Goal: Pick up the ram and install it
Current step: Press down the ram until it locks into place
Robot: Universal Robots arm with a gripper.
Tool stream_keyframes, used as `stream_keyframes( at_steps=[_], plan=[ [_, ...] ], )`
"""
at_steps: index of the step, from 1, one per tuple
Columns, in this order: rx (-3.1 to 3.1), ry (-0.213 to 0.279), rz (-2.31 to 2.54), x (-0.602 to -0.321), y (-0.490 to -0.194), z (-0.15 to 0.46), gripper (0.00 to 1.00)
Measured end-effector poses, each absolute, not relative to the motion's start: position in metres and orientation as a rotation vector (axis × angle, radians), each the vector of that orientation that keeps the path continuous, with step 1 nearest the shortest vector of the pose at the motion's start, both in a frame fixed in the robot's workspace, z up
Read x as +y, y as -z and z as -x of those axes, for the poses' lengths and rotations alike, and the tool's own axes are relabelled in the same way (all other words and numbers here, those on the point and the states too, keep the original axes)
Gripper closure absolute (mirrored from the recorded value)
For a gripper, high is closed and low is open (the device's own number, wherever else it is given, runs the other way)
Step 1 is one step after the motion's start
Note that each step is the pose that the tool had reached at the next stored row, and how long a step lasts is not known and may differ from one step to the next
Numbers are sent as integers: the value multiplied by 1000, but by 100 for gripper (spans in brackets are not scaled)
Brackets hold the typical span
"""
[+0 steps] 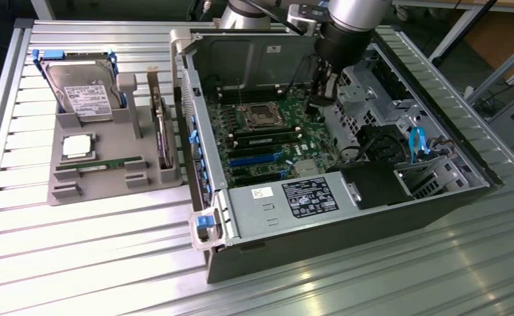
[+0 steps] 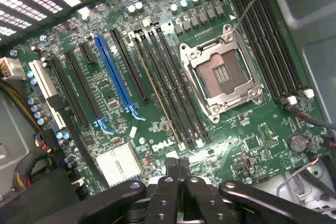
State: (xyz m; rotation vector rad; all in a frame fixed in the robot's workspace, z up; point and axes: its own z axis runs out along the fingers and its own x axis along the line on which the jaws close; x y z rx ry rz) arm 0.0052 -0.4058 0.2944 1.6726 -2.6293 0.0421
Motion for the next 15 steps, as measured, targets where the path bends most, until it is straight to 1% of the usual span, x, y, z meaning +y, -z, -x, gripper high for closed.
stream_keyframes(
  at_steps=[15],
  plan=[
    [-2782, -54, -1383, -406, -294, -5, 90]
  ],
)
